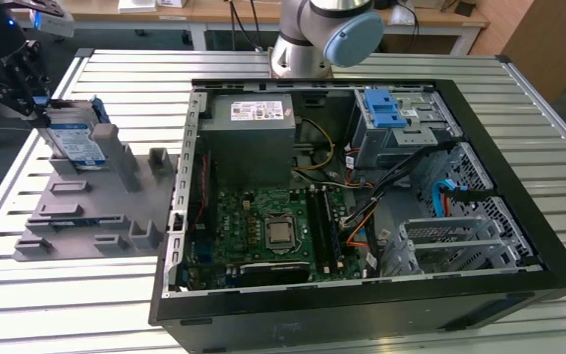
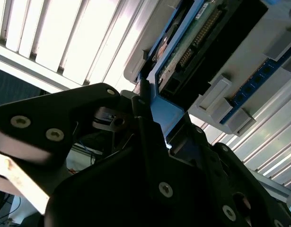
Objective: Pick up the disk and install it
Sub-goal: 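Pick up the disk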
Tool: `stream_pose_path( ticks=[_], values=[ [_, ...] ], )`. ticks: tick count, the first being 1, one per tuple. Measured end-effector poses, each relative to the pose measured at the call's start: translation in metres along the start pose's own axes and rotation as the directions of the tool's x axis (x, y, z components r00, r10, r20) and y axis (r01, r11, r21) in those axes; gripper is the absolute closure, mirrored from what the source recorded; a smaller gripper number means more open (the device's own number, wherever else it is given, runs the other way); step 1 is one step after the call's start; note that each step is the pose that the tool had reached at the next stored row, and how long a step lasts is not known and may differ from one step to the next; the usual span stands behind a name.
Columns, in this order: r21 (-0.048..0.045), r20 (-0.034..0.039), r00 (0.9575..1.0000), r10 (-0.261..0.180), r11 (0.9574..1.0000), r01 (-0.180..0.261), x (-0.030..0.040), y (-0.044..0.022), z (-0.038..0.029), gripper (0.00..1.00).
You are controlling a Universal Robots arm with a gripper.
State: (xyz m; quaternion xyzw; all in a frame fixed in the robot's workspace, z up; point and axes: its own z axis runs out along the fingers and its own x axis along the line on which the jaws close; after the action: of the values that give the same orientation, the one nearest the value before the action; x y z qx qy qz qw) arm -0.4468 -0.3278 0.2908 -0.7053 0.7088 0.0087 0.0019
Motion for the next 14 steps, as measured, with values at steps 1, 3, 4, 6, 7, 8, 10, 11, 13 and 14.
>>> stream_pose_path(
  ticks=[1,3,4,6,7,8,10,11,13,14],
  values=[
    [0.0002,0.0001,1.0,0.0,1.0,0.0,0.0,0.0,-0.0002,0.63],
    [0.0006,0.0003,1.0,0.0,1.0,0.0,-0.0001,0.0,-0.0025,0.63],
    [0.0004,0.0,1.0,0.0,1.0,0.0,-0.0003,0.0,-0.0048,0.63],
    [0.0006,-0.0006,1.0,0.0,1.0,0.0,-0.0006,0.0001,-0.008,0.63],
    [0.0008,-0.0012,1.0,0.0,1.0,0.0,-0.0007,0.0,-0.0083,0.63],
    [0.001,-0.0024,1.0,0.0,1.0,0.0,-0.0007,0.0,-0.0082,0.63],
    [0.0006,-0.004,1.0,0.0,1.0,0.0,-0.0006,0.0,-0.0064,0.63],
    [0.0006,-0.0046,1.0,0.0,1.0,0.0,-0.0006,0.0,-0.0046,0.63],
    [0.0002,-0.0065,1.0,0.0,1.0,0.0,-0.0006,0.0,-0.0012,0.63],
    [-0.0002,-0.0073,1.0,0.0,1.0,0.0,-0.0005,0.0001,0.0001,0.63]
  ],
)
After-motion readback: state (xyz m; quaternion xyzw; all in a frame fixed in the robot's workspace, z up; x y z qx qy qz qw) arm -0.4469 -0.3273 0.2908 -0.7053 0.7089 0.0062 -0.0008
